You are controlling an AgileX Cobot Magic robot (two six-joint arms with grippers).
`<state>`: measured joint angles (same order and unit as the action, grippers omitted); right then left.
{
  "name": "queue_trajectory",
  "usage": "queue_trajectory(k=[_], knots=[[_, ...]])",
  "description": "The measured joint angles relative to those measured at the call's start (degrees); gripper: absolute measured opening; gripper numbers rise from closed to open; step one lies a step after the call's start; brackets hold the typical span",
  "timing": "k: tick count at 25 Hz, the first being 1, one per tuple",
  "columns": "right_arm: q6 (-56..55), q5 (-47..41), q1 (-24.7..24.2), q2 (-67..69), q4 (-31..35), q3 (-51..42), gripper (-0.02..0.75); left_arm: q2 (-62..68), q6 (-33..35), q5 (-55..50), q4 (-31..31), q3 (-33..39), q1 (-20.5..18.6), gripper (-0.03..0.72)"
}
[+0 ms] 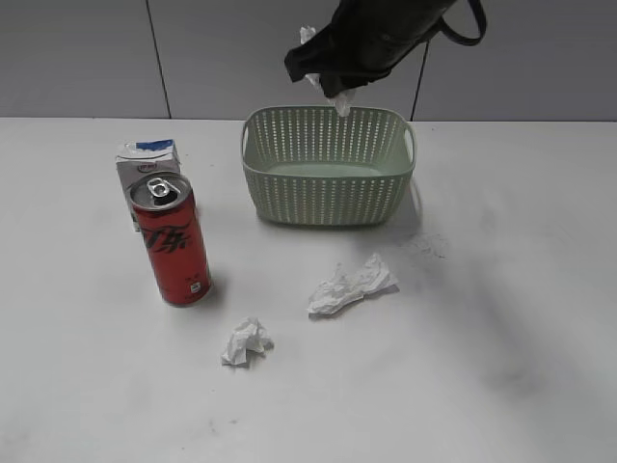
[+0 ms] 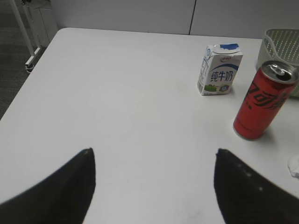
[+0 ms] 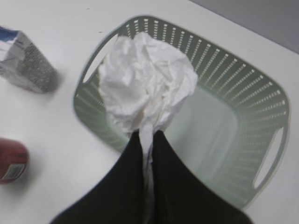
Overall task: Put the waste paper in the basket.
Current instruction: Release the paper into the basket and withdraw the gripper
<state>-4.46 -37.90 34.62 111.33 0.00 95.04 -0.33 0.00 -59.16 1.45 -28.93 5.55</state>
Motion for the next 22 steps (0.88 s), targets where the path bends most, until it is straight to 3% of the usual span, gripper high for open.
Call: queue_trajectory(k=[4, 6, 9, 11, 13, 17, 22], knots=[[0.0, 0.19, -0.44, 7.58, -2.96, 6.65, 0.007, 0.0, 0.0, 0.0, 0.0, 0.0, 0.0, 0.587], [0.0, 0.19, -0.48, 10.48, -3.31, 8.84, 0.06, 0.0, 0.0, 0.0, 0.0, 0.0, 0.0, 0.587], [-0.74, 0.12, -0.48, 13.86, -3.37, 10.56, 0.288, 0.0, 0.0, 0.0, 0.0, 0.0, 0.0, 0.587], [-1.75, 0.07, -0.48, 15.0, -3.44, 10.84, 0.492, 0.0, 0.0, 0.0, 0.0, 0.0, 0.0, 0.587], [-2.41, -0.13, -0.48, 15.27, -3.77, 11.03, 0.607, 0.0, 0.0, 0.0, 0.0, 0.0, 0.0, 0.587], [-2.83, -6.18, -0.48, 15.27, -3.81, 13.94, 0.618, 0.0, 0.0, 0.0, 0.0, 0.0, 0.0, 0.587], [-0.15, -23.35, -0.48, 15.27, -3.64, 21.04, 0.591, 0.0, 0.0, 0.0, 0.0, 0.0, 0.0, 0.587]])
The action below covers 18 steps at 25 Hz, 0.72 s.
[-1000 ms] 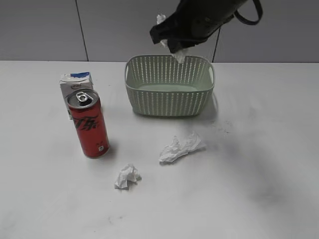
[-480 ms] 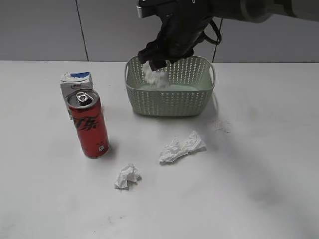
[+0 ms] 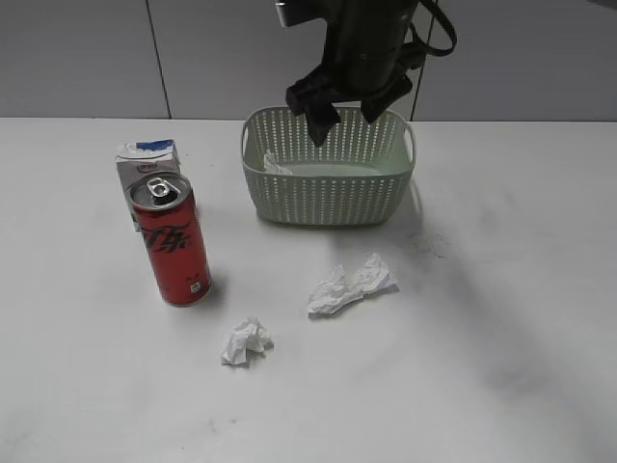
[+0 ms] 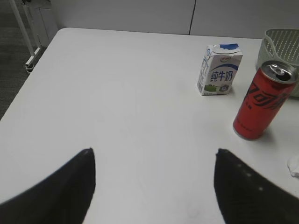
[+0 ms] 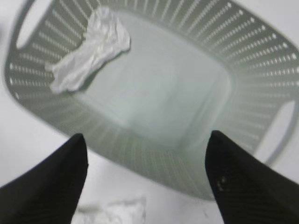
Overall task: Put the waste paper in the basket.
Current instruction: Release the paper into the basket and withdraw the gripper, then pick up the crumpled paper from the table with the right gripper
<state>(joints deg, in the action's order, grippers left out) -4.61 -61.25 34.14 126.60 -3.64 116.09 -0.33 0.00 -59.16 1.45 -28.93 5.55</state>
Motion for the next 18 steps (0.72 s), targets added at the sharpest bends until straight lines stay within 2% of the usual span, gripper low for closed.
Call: queue_trajectory(k=[3, 6, 9, 14, 18], knots=[[4.61, -5.92, 0.0, -0.85, 3.27, 1.78, 0.587, 0.0, 0.0, 0.0, 0.0, 0.0, 0.0, 0.587], [8.51, -6.64, 0.0, -3.63, 8.75, 1.66, 0.584, 0.0, 0.0, 0.0, 0.0, 0.0, 0.0, 0.587], [12.93, -6.66, 0.64, -9.22, 13.4, -2.64, 0.58, 0.0, 0.0, 0.0, 0.0, 0.0, 0.0, 0.587], [22.11, -5.58, 2.56, -19.18, 14.7, -20.98, 0.575, 0.0, 0.0, 0.0, 0.0, 0.0, 0.0, 0.587], [32.16, 5.19, 2.75, -21.4, 14.44, -37.02, 0.575, 0.0, 0.0, 0.0, 0.0, 0.0, 0.0, 0.587]])
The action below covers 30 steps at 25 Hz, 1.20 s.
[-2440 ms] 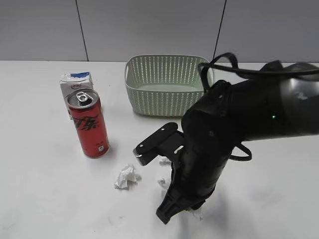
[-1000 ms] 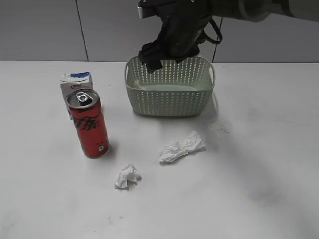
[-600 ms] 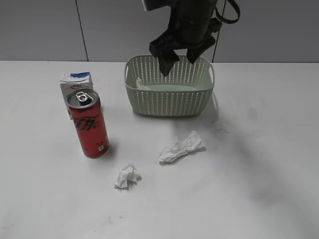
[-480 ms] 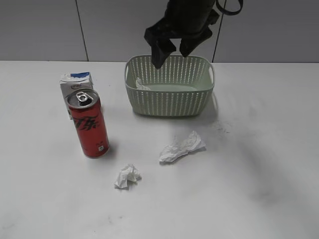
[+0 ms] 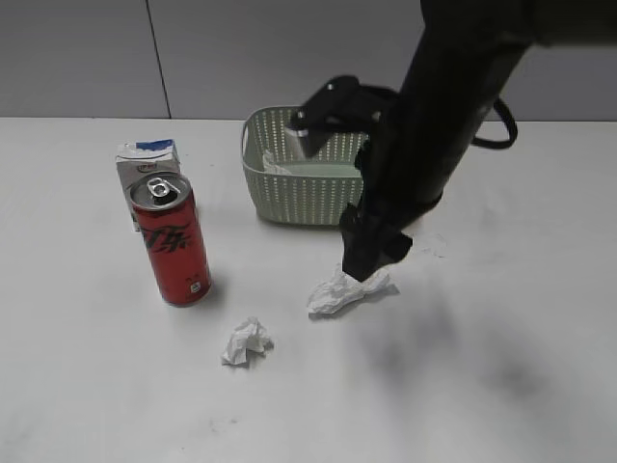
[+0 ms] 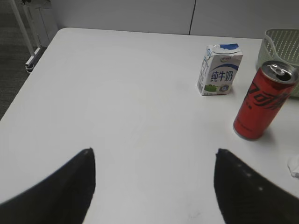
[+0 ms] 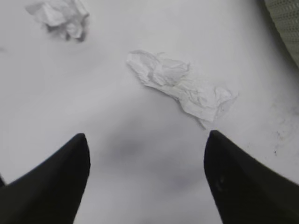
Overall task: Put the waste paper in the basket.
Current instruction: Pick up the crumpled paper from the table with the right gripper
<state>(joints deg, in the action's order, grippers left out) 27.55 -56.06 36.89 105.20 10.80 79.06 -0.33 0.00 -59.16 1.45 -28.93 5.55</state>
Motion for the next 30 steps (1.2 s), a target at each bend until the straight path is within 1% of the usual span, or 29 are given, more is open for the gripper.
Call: queue_trajectory(k=[3, 5, 7, 10, 15, 18, 20, 22, 24, 25, 28, 29, 30], knots=[[6.32, 10.89, 0.13, 0.19, -1.16, -7.35, 0.574, 0.0, 0.0, 0.0, 0.0, 0.0, 0.0, 0.587], [9.7, 16.8, 0.28, 0.9, -1.54, -9.15, 0.574, 0.0, 0.0, 0.0, 0.0, 0.0, 0.0, 0.587], [10.84, 19.9, 0.38, 2.32, -1.59, -9.01, 0.573, 0.0, 0.0, 0.0, 0.0, 0.0, 0.0, 0.587], [11.38, 19.54, 0.34, 6.15, -1.72, -6.74, 0.573, 0.0, 0.0, 0.0, 0.0, 0.0, 0.0, 0.587], [11.52, 14.31, 0.44, 12.75, -2.25, -1.49, 0.573, 0.0, 0.0, 0.0, 0.0, 0.0, 0.0, 0.587], [11.52, 13.54, 1.28, 15.33, -4.92, -1.07, 0.568, 0.0, 0.0, 0.0, 0.0, 0.0, 0.0, 0.587], [11.57, 13.23, 2.31, 16.57, -6.77, -0.96, 0.539, 0.0, 0.0, 0.0, 0.0, 0.0, 0.0, 0.587], [11.57, 13.23, 3.61, 17.47, -9.13, -0.96, 0.496, 0.0, 0.0, 0.0, 0.0, 0.0, 0.0, 0.587], [11.57, 13.47, 4.86, 17.6, -10.8, -0.84, 0.434, 0.0, 0.0, 0.0, 0.0, 0.0, 0.0, 0.587], [11.51, 13.83, 5.33, 17.6, -11.56, -0.84, 0.388, 0.0, 0.0, 0.0, 0.0, 0.0, 0.0, 0.587], [10.2, 14.11, 5.75, 17.8, -12.03, -0.01, 0.197, 0.0, 0.0, 0.0, 0.0, 0.0, 0.0, 0.587], [9.52, 13.75, 5.77, 17.8, -12.08, 0.52, 0.116, 0.0, 0.0, 0.0, 0.0, 0.0, 0.0, 0.587], [8.96, 13.01, 5.77, 17.8, -12.08, 1.1, 0.059, 0.0, 0.0, 0.0, 0.0, 0.0, 0.0, 0.587]])
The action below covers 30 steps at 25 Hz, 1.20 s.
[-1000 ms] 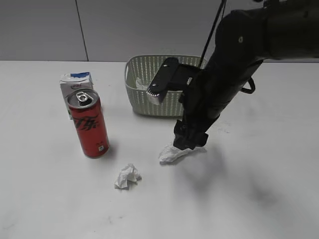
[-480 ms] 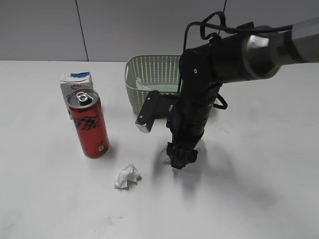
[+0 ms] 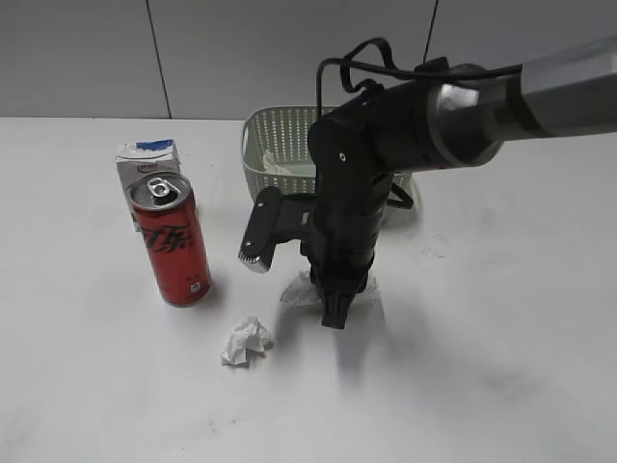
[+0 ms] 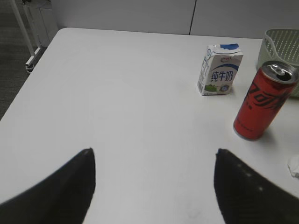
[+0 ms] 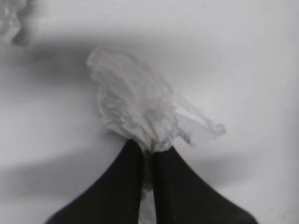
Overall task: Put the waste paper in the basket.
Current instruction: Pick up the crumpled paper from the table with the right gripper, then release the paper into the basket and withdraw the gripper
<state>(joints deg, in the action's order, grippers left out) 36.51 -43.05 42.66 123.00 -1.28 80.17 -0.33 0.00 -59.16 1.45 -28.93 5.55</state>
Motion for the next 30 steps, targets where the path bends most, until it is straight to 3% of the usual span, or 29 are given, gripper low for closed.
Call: queue_trajectory(k=[3, 8, 17, 24, 27, 30], knots=[[-0.48, -3.47, 0.0, -1.42, 0.0, 2.55, 0.005, 0.0, 0.0, 0.0, 0.0, 0.0, 0.0, 0.587], [-2.86, -4.92, 0.04, -8.21, 0.2, 8.45, -0.002, 0.0, 0.0, 0.0, 0.0, 0.0, 0.0, 0.587], [-18.96, 15.84, -2.96, -9.52, 0.26, 18.12, -0.003, 0.0, 0.0, 0.0, 0.0, 0.0, 0.0, 0.587], [-34.78, 20.93, -8.4, -2.81, 0.26, 18.21, 0.0, 0.0, 0.0, 0.0, 0.0, 0.0, 0.0, 0.587], [-36.01, 19.33, -9.43, -0.76, 0.26, 18.21, 0.094, 0.0, 0.0, 0.0, 0.0, 0.0, 0.0, 0.587], [-37.56, 17.85, -9.48, 0.24, 0.26, 18.21, 0.369, 0.0, 0.0, 0.0, 0.0, 0.0, 0.0, 0.587]])
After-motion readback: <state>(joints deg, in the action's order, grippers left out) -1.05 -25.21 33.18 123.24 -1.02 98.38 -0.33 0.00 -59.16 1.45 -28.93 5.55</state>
